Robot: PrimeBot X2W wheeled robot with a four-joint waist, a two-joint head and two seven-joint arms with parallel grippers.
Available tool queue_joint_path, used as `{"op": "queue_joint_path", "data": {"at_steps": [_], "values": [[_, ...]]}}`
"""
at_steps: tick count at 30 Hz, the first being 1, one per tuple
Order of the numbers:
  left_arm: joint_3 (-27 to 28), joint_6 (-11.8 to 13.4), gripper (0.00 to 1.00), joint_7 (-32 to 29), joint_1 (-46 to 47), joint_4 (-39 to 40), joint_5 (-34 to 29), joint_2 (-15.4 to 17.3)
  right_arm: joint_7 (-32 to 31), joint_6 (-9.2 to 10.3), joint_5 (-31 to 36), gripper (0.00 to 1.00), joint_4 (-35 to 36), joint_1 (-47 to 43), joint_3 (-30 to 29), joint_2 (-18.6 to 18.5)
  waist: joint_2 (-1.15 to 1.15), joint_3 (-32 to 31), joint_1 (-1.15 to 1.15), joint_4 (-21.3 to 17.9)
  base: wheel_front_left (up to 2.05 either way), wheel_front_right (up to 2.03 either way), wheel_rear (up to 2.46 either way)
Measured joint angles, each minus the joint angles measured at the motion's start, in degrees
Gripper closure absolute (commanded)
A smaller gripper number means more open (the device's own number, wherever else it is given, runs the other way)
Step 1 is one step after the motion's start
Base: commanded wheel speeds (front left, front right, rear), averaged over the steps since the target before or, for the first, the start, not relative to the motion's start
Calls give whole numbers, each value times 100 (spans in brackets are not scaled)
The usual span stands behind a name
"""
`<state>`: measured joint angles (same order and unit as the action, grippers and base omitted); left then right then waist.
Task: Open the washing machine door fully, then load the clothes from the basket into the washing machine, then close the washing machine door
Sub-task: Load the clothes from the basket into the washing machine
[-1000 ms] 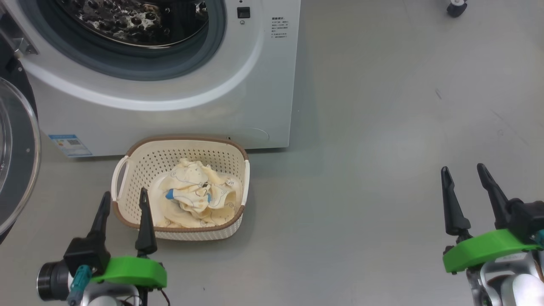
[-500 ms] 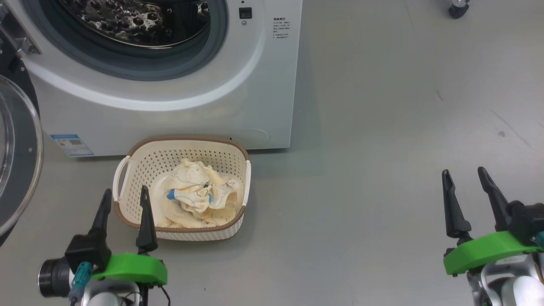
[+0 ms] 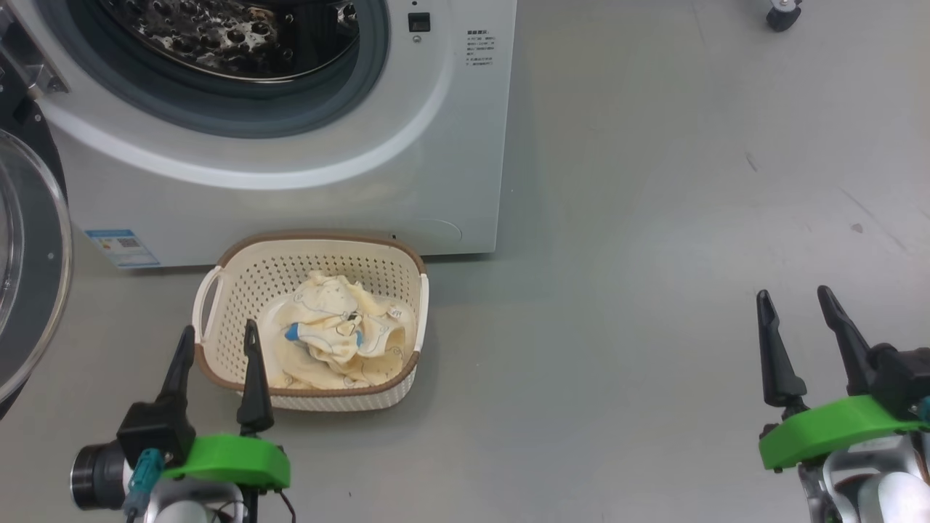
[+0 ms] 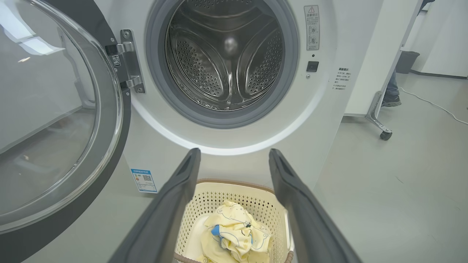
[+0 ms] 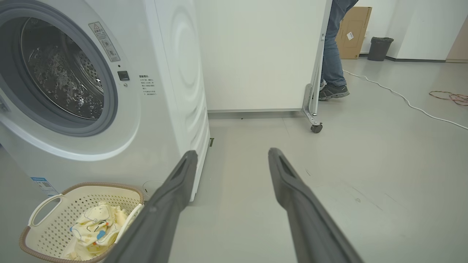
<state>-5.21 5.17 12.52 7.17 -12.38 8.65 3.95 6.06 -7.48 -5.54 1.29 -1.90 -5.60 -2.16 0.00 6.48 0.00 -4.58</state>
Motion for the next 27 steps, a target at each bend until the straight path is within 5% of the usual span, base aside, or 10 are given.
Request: {"op": "queue_joint_path", "data": {"at_steps": [16,27], "values": [[-86,-5,0,8,15,47,10,66,5,0,-25,0,-9,-16,-3,0,0,55,1,14,162,-159,-3],[-105,32,0,15,19,69,70,101,7,0,-26,0,-24,-10,4,1,0,48,0,18,40,-40,0]]}}
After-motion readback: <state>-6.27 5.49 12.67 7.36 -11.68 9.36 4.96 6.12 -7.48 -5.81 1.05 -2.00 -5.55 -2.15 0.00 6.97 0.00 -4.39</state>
